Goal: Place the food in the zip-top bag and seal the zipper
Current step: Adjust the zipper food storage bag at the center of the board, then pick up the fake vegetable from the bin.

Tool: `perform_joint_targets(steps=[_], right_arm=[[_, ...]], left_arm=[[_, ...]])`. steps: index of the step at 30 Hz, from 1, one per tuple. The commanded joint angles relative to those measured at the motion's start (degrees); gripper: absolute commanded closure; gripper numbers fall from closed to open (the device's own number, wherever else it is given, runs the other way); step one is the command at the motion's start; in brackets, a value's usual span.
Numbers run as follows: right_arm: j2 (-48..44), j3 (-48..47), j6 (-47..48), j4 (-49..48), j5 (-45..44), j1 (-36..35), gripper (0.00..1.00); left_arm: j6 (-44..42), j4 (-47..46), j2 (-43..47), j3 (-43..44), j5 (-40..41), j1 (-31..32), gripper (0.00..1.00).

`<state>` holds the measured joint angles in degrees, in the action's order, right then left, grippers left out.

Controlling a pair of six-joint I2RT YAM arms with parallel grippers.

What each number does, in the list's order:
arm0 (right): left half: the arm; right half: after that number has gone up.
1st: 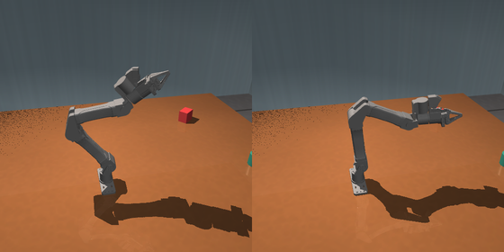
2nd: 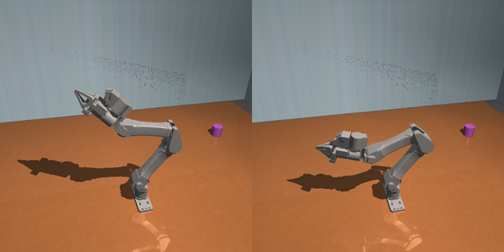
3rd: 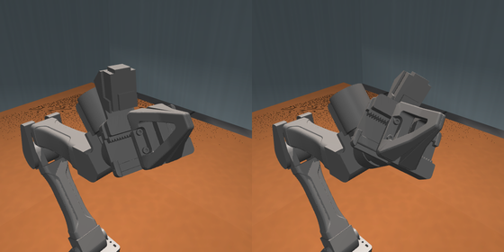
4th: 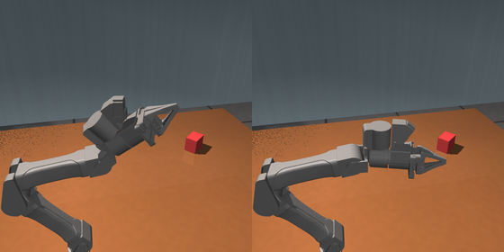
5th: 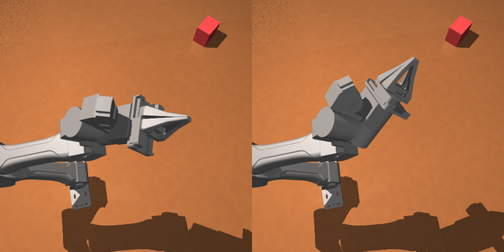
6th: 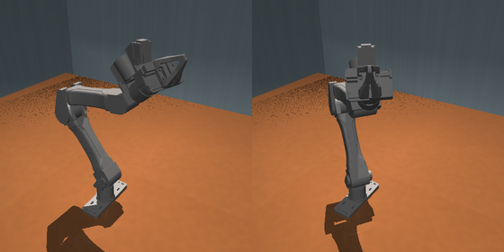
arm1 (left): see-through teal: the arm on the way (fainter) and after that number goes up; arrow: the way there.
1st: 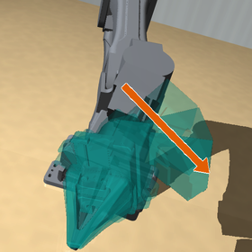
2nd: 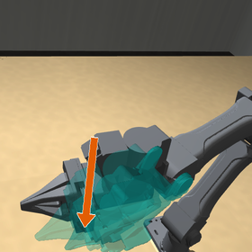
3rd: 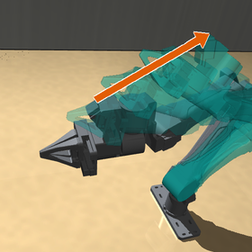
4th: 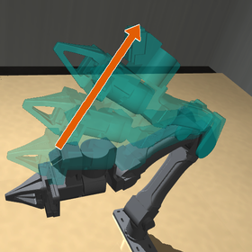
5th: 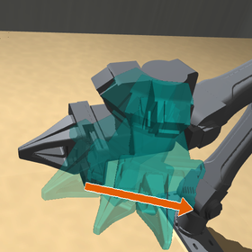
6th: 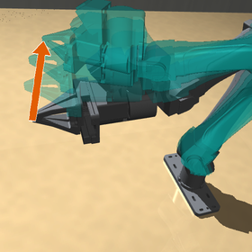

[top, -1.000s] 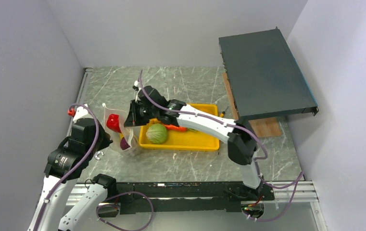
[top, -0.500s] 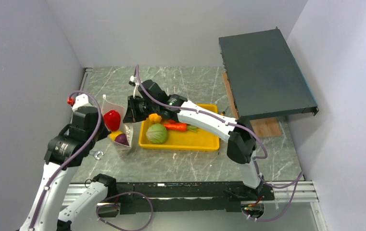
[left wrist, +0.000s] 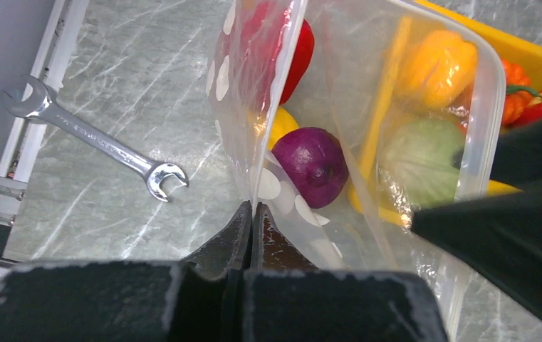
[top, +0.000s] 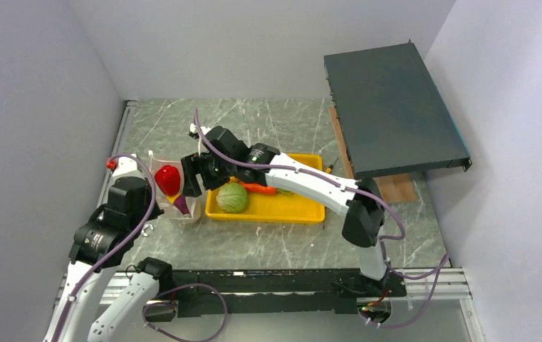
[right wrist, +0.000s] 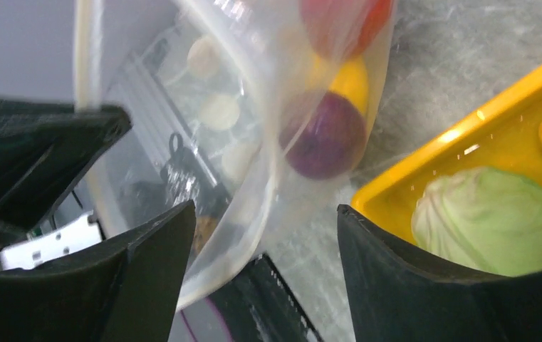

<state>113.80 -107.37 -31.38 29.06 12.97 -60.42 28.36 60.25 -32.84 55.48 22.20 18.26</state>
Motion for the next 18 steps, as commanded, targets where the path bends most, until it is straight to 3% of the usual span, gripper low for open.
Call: perform_joint_targets(steps=[1,9,13,18], right_arm=[[-9.51,-0.6,3.62,6.04,-4.9,-1.37,0.23],[-22.55,8.48,8.61,7.61,-18.75,0.1,0.11],[-26.75,17.86,3.85,4.59,-25.74,6.67,0.11],[-25.19,24.06,-4.46,-1.11,-25.36,13.65,0.09]], left_arm=[[-3.67,-2.75,-1.36,-0.09,2.24,0.11,1.0],[-6.23,-6.88,-2.49,-2.75,4.0,0.1,1.0],[-6.85,-8.04,-1.72,-4.68,4.13,0.11,1.0],[-6.99,-10.41,-0.05,-7.82,4.83,0.1,1.0]])
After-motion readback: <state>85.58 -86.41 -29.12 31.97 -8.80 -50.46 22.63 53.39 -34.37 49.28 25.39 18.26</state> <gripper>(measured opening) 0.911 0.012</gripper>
